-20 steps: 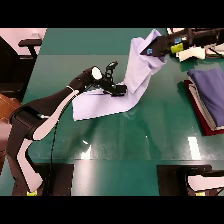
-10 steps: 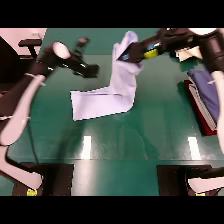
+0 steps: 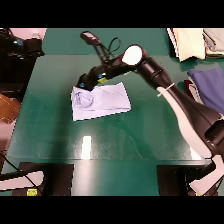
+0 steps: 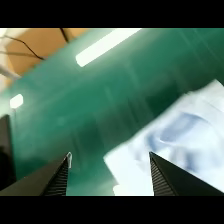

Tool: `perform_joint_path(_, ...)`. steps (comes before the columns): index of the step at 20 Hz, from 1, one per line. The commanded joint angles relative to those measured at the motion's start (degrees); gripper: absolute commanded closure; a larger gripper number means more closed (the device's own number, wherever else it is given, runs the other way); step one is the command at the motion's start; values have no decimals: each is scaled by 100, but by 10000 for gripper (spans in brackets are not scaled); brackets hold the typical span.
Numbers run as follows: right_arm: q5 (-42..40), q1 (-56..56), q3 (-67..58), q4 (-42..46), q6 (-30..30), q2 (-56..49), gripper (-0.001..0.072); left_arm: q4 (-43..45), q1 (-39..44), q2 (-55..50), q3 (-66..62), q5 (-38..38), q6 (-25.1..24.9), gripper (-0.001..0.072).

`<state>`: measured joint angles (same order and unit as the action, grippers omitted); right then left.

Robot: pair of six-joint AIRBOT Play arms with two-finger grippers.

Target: Fold the shirts.

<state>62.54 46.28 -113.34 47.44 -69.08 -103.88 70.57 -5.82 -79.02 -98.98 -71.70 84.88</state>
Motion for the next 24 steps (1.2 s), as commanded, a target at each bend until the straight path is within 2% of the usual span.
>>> perform_joint_path(1, 291, -682, 730, 531, -367, 452, 158, 42, -164, 166, 55, -634, -214, 678)
perform_joint_path(3, 409, -1294, 1480, 511, -485, 824, 159, -61, -98, 184, 356, -881, -245, 678)
perform_joint_path(6, 356, -1965, 2347, 501, -509, 1246, 160, -267, 326, 337, 1414, -717, -286, 675)
perform_joint_path(7, 313, -2100, 2562, 490, -507, 1340, 160, -339, 542, 365, 1788, -562, -291, 586)
perform_joint_path(8, 273, -2205, 2747, 474, -507, 1423, 193, -356, 809, 369, 2149, -363, -295, 300)
perform_joint_path(9, 208, -2267, 2924, 468, -507, 1513, 219, -354, 1082, 369, 2474, -127, -385, 188)
perform_joint_path(10, 146, -2293, 3101, 470, -507, 1600, 219, -354, 1305, 367, 2743, 111, -439, 187)
perform_joint_path(13, 48, -2297, 3526, 472, -505, 1803, 219, -343, 1768, 345, 3368, 809, -433, 188)
perform_joint_path(18, 92, -2291, 3731, 468, -505, 1884, 219, -328, 1888, 345, 3919, 1613, -428, 190)
perform_joint_path(20, 98, -2291, 3731, 466, -505, 1884, 219, -420, 1888, 343, 3923, 1672, -431, 420)
perform_joint_path(21, 101, -2291, 3731, 466, -505, 1884, 219, -435, 1888, 343, 3923, 1668, -431, 485)
perform_joint_path(22, 103, -2291, 3731, 466, -505, 1884, 219, -435, 1888, 345, 3921, 1650, -431, 604)
perform_joint_path(23, 114, -2291, 3729, 466, -505, 1886, 219, -396, 1888, 358, 3921, 1574, -433, 678)
perform_joint_path(24, 160, -2293, 3724, 468, -505, 1888, 219, -350, 1888, 437, 3919, 1349, -428, 678)
